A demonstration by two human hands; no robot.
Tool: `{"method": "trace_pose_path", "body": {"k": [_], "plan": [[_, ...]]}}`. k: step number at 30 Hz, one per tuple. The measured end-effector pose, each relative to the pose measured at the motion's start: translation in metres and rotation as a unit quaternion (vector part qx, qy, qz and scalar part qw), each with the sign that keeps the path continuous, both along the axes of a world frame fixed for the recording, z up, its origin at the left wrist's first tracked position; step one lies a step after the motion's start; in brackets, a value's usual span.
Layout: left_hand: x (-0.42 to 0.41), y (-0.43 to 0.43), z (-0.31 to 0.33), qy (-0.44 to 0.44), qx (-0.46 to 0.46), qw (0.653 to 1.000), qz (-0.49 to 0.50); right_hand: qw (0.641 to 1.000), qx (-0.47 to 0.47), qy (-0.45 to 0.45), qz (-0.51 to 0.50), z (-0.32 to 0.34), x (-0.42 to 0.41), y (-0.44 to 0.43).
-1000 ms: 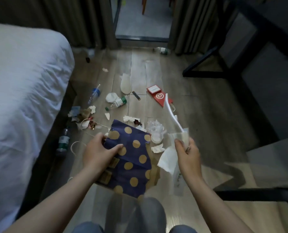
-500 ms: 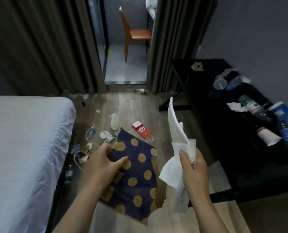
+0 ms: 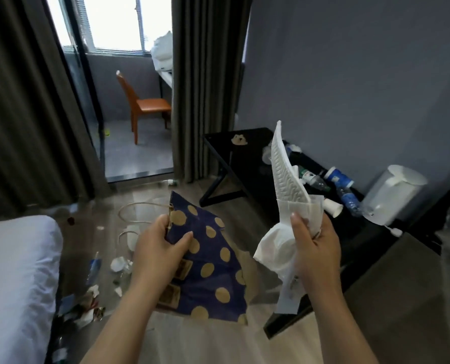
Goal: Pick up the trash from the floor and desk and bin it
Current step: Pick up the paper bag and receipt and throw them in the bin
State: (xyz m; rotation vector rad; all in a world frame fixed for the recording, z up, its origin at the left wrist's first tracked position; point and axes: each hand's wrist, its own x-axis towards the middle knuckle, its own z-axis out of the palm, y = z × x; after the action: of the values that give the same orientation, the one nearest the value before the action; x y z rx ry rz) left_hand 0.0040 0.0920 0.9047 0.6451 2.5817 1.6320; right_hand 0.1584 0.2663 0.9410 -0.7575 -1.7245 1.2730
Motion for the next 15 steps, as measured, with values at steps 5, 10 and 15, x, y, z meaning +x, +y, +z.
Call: {"method": "trace_pose_path", "body": {"k": [5, 10, 15], "plan": [[0.009, -0.016, 0.003, -0.002, -0.001, 0.996, -0.092, 0.994, -0.022, 0.01, -0.102, -0.002, 0.04, -0.047], [0.05, 0.0, 0.008, 0.006, -0.033, 0.979, -0.2, 0.976, -0.037, -0.017, -0.216, -0.006, 0.109, -0.082], [0.123, 0.028, 0.011, -0.011, -0.033, 0.944, -0.327, 0.941, -0.036, -0.039, -0.335, -0.006, 0.196, -0.112]]}}
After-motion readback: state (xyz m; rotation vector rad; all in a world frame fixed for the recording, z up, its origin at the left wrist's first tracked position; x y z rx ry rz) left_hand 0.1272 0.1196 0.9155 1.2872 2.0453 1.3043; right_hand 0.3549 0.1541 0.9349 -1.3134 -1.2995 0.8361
